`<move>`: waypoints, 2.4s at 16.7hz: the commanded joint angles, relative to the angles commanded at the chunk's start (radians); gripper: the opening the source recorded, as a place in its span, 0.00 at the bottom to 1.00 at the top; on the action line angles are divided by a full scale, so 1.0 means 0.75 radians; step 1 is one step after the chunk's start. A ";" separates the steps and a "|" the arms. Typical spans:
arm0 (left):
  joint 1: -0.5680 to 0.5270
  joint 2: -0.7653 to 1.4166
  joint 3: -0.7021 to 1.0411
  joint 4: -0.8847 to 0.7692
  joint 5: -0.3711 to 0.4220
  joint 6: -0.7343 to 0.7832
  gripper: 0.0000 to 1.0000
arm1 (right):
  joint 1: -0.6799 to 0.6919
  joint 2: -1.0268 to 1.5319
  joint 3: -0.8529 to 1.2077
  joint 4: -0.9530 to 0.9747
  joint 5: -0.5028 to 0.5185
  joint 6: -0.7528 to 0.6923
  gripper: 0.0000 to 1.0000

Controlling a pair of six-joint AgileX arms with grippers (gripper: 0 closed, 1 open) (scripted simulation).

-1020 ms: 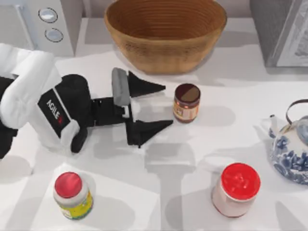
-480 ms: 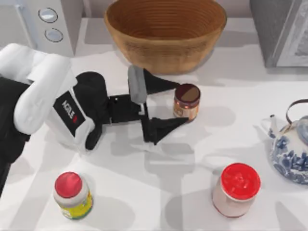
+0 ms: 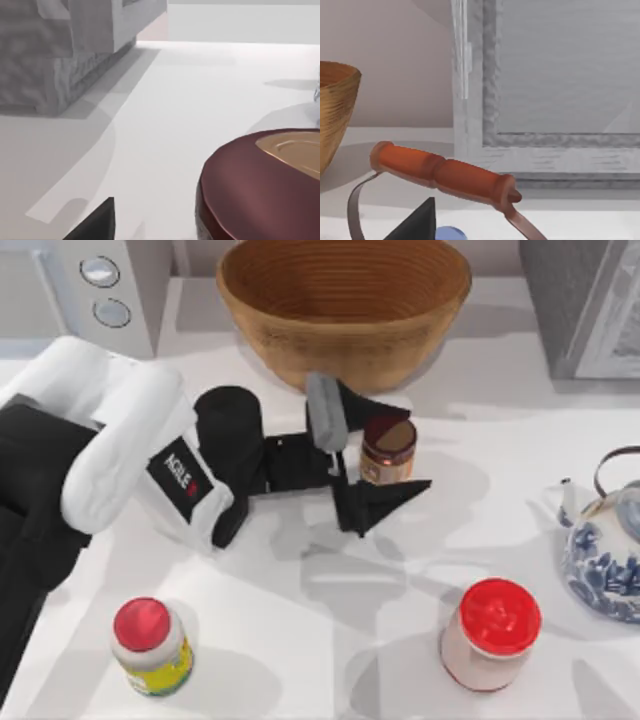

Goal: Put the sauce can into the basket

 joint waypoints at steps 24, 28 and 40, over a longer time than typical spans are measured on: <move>0.010 -0.021 -0.021 0.001 0.010 0.002 0.00 | 0.000 0.000 0.000 0.000 0.000 0.000 1.00; 0.065 -0.196 -0.211 0.013 0.066 0.009 0.00 | 0.000 0.000 0.000 0.000 0.000 0.000 1.00; 0.222 -0.811 -0.891 0.052 0.210 0.030 0.00 | 0.000 0.000 0.000 0.000 0.000 0.000 1.00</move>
